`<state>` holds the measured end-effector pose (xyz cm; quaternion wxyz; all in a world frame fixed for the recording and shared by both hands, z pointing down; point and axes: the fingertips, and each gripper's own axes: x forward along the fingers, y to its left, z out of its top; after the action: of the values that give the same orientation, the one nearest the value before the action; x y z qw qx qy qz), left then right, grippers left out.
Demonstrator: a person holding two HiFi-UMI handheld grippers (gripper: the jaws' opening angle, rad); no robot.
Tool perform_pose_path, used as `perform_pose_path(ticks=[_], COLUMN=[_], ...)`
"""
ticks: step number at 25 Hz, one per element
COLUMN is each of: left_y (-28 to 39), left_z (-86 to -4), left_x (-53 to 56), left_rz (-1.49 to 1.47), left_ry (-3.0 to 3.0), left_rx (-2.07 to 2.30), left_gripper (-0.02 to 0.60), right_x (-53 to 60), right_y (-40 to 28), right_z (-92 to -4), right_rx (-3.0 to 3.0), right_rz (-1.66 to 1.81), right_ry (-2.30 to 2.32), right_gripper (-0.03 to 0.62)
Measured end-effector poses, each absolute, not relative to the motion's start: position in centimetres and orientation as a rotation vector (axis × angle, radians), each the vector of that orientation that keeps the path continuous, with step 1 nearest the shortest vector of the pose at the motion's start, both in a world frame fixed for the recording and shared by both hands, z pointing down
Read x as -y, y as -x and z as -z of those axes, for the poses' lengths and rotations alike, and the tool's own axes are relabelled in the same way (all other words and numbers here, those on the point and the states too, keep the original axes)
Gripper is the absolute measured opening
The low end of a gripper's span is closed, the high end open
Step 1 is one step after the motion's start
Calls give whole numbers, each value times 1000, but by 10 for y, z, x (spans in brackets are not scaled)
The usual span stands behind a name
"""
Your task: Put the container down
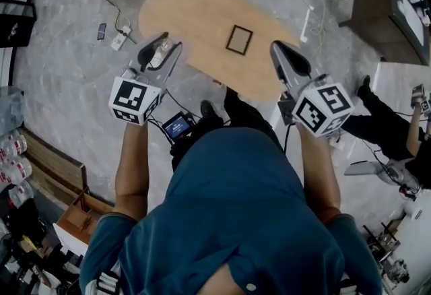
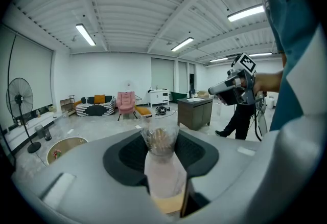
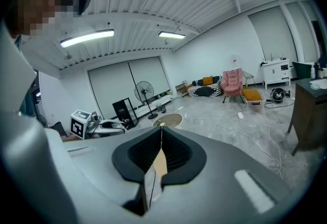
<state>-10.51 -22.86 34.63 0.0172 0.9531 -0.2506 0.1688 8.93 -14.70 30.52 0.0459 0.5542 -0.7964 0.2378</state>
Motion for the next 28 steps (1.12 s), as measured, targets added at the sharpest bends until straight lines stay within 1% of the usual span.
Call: perform_pose_path(ticks=[9, 17, 28], left_y=[76, 61, 44], left_z=[-410, -490, -586], left_x=[270, 295, 311], left_rz=[-577, -679, -800], left_ry=[-2864, -2750, -2605], left_rx=[757, 701, 644], left_gripper=[143, 143, 143], right_x=[188, 213, 229], right_y=[-110, -107, -119], right_z=[-336, -364, -398], right_rx=[2393, 2377, 2326], right_rz=[-806, -864, -950], right_ry=[-1621, -1565, -1538], right_gripper=[11, 11, 11])
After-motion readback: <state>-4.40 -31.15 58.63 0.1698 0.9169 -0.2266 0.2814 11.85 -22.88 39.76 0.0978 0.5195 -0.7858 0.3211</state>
